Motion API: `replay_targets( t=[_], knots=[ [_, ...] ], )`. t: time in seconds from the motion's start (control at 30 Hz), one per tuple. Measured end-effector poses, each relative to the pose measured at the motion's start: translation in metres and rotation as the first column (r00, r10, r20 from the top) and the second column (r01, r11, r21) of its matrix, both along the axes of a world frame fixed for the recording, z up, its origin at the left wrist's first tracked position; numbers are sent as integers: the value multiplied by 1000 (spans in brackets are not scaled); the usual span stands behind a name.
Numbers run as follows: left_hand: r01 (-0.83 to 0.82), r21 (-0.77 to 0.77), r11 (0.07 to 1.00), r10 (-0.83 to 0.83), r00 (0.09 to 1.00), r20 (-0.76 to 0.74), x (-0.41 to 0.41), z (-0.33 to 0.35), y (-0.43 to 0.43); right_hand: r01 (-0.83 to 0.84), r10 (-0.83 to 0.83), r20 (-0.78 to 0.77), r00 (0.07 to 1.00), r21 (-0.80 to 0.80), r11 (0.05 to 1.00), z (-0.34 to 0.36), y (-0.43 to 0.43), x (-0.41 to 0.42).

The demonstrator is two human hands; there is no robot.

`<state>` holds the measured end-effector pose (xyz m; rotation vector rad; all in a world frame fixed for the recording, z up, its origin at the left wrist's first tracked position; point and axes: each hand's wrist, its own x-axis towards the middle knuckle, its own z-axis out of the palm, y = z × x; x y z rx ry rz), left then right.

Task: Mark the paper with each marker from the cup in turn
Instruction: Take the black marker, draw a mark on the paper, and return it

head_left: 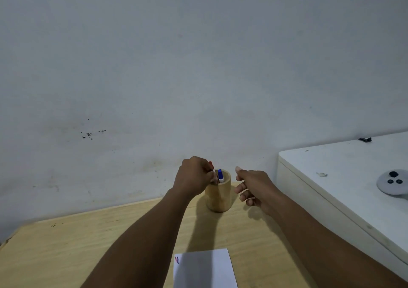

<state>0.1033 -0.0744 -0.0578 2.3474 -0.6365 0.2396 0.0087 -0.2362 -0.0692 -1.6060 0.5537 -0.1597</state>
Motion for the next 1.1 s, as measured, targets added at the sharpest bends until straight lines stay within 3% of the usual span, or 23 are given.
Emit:
replay_targets(
  t=[0.2, 0.33, 0.43, 0.53, 0.63, 0.73, 1.0, 1.07, 1.1],
  knots=[
    [-38, -154, 987, 55, 993, 108, -17, 41, 26, -86, 89, -18, 996, 105, 991, 20, 31, -9],
    [-6, -306, 952, 26, 998, 59, -44, 73, 51, -208, 215, 26, 976, 396, 894, 38, 71, -15],
    [14, -378, 926, -32, 999, -44, -60, 80, 76, -180, 133, 123, 984, 596, 782, 44, 104, -16],
    [-36, -421, 906, 7, 997, -70, -73, 69, 102, -138, -19, 216, 976, 684, 716, 49, 131, -18],
    [-108, -561, 821, 39, 990, -133, -85, 46, 122, -161, -85, 303, 949, 700, 695, 48, 149, -18],
    [-165, -699, 696, 7, 975, -223, -92, 25, 131, -228, -41, 359, 932, 674, 702, 36, 161, -22],
    [-324, -791, 519, -8, 923, -384, -93, -15, 145, -304, 14, 407, 913, 658, 689, 7, 158, -33],
    [-352, -765, 539, 8, 911, -413, -91, -25, 160, -265, -3, 396, 918, 621, 737, 5, 151, -33],
    [-338, -724, 601, 14, 911, -413, -90, -32, 168, -231, -13, 380, 925, 591, 773, 4, 146, -34]
  ],
)
